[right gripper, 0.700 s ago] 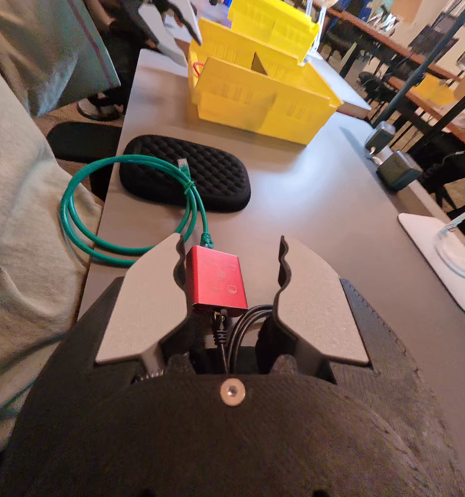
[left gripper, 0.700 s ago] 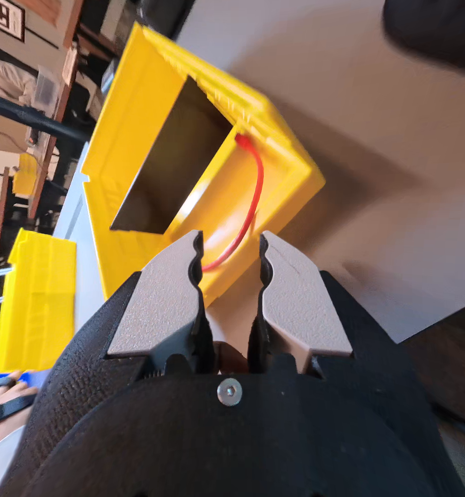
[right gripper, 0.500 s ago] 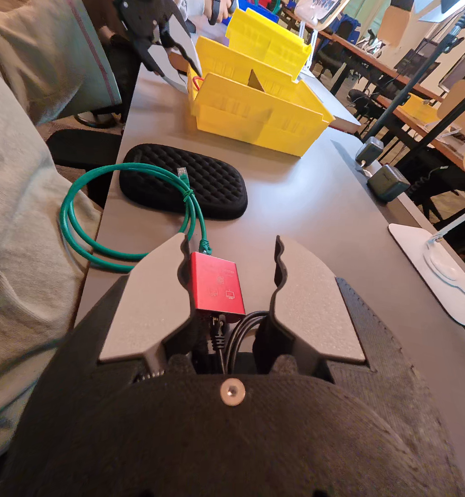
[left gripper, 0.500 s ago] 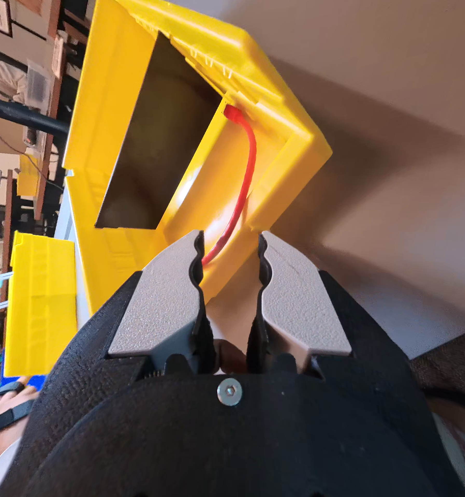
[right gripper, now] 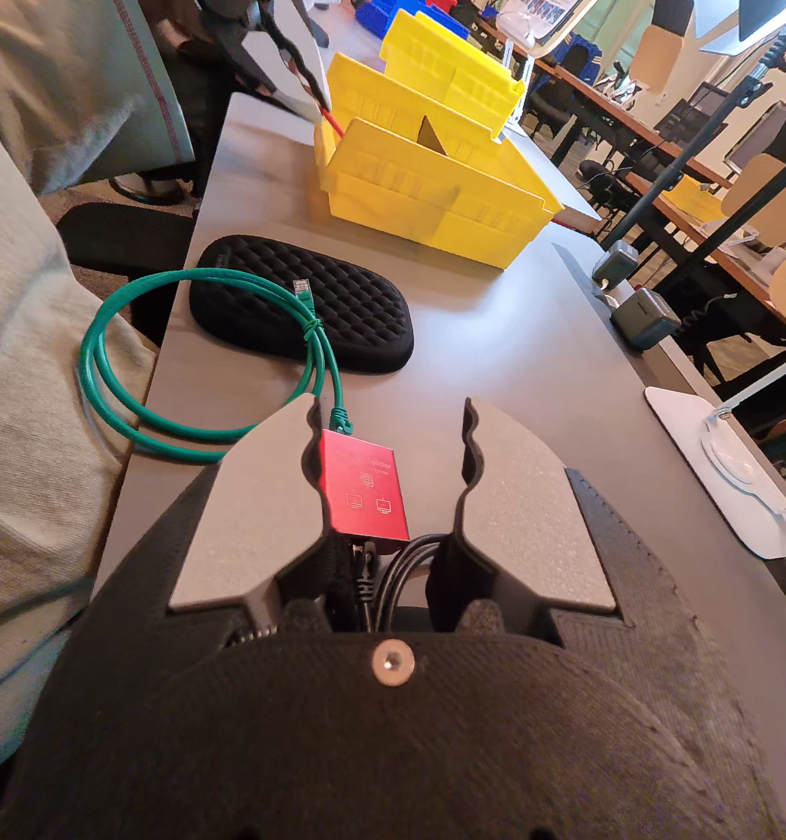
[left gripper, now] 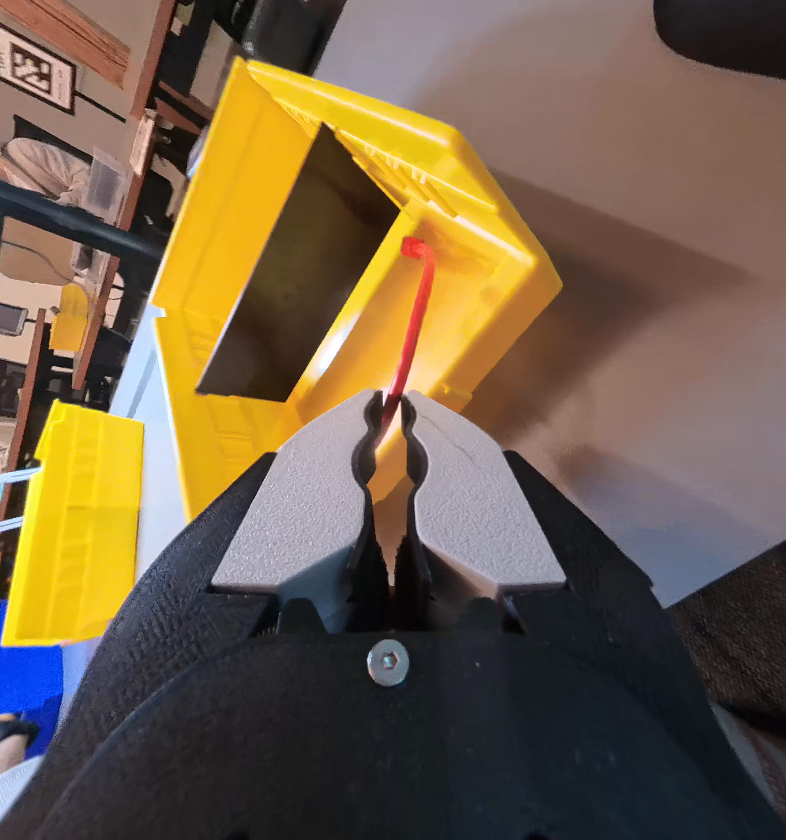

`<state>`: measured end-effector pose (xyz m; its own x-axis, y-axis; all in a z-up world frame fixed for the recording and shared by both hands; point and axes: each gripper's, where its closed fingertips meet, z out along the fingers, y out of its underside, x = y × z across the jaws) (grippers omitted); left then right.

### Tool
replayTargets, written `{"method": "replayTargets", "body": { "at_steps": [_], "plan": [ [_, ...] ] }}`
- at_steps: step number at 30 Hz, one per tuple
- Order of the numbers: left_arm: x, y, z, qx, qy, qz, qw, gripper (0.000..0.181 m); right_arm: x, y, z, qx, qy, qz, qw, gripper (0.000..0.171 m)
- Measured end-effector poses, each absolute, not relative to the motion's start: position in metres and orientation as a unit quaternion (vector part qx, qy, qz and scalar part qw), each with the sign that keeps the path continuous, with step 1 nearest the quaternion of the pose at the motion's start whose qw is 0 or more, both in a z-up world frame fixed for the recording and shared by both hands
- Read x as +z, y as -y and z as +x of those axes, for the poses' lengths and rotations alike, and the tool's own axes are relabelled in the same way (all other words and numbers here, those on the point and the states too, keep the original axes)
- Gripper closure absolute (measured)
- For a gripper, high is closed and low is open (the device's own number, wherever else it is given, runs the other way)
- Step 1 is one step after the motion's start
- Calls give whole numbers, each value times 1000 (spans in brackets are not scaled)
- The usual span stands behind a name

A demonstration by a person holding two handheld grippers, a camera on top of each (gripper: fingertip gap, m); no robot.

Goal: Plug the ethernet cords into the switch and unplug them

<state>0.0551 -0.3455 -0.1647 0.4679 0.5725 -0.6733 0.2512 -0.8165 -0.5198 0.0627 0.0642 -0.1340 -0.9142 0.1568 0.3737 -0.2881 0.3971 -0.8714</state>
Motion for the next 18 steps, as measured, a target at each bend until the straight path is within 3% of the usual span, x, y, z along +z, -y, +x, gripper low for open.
{"method": "replayTargets", "body": {
  "at_steps": [5, 10, 18],
  "plan": [
    [-95, 360, 60, 575, 282, -737, 215, 176, -130, -65, 62, 554, 804, 41, 214, 111],
    [-22, 324, 75, 642, 247, -625, 369, 177, -121, -54, 68, 583, 783, 49, 209, 111],
    [37, 210, 108, 435, 164, -531, 708, 177, -76, -14, 93, 703, 670, 72, 225, 111]
  ]
}}
